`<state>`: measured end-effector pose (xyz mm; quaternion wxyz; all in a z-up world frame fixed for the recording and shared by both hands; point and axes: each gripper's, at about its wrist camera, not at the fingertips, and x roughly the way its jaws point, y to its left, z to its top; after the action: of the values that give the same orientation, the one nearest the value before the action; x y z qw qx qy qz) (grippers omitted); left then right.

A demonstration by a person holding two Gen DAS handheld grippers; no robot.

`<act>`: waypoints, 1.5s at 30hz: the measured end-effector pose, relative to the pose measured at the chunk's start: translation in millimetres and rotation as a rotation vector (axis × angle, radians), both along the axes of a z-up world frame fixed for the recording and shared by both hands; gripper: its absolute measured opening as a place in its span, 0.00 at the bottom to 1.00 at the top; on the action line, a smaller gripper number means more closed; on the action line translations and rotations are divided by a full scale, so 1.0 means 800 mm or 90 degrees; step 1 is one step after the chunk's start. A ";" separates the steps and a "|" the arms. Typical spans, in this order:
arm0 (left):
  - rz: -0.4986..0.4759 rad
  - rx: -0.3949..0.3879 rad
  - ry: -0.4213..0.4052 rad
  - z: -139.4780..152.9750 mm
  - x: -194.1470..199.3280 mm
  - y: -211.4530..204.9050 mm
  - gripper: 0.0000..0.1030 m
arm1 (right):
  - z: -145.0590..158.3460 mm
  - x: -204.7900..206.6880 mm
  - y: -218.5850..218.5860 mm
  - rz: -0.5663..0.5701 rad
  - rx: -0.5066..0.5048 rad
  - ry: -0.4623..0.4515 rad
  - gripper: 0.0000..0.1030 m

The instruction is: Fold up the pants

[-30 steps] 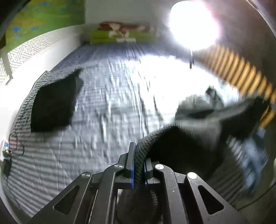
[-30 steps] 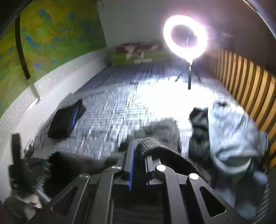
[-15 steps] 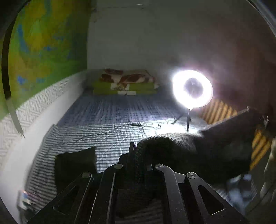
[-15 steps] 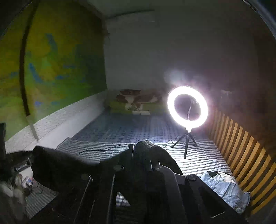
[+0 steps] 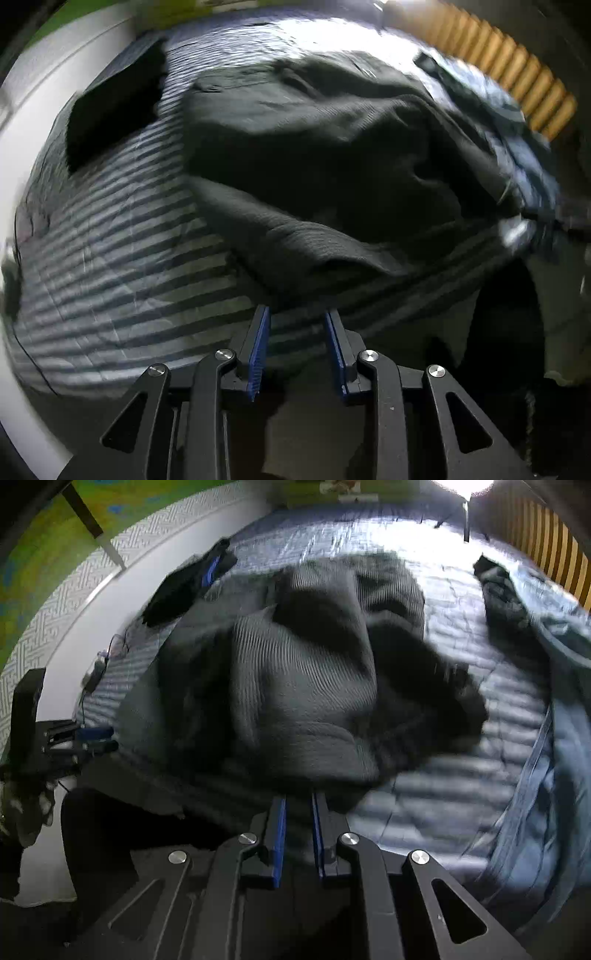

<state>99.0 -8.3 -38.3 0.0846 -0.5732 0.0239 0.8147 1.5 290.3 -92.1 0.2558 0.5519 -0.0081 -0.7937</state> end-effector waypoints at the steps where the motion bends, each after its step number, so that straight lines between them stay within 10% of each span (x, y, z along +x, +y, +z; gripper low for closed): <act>1: 0.019 0.009 0.017 0.009 -0.004 -0.008 0.46 | 0.002 0.000 0.004 0.000 -0.009 0.001 0.12; 4: 0.074 0.035 0.079 0.038 -0.029 -0.034 0.72 | 0.034 -0.010 0.021 -0.009 -0.047 0.038 0.18; 7: 0.114 0.052 0.137 0.066 -0.079 -0.063 0.75 | 0.077 -0.036 0.036 -0.048 -0.079 0.102 0.44; 11: 0.155 0.059 0.171 0.083 -0.160 -0.084 0.87 | 0.104 -0.114 0.057 -0.120 -0.085 0.164 0.53; 18: 0.191 0.054 0.120 0.026 -0.268 -0.096 0.87 | 0.037 -0.265 0.048 -0.200 -0.041 0.106 0.53; 28: 0.184 0.038 0.090 -0.047 -0.277 -0.085 0.87 | -0.056 -0.326 0.029 -0.229 -0.050 -0.001 0.53; 30: 0.182 0.040 0.092 -0.046 -0.275 -0.081 0.87 | -0.057 -0.327 0.026 -0.230 -0.046 -0.005 0.51; 34: 0.173 0.043 0.098 -0.036 -0.268 -0.077 0.87 | -0.039 -0.317 0.020 -0.224 -0.054 0.019 0.10; 45: 0.202 0.104 0.107 0.011 -0.248 -0.103 0.88 | 0.047 -0.199 -0.134 -0.066 -0.164 0.134 0.09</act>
<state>-99.2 -90.8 -29.1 -0.0010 -0.4912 -0.1259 0.8619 -157.8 183.0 -54.8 0.2829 0.4269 -0.1113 -0.8517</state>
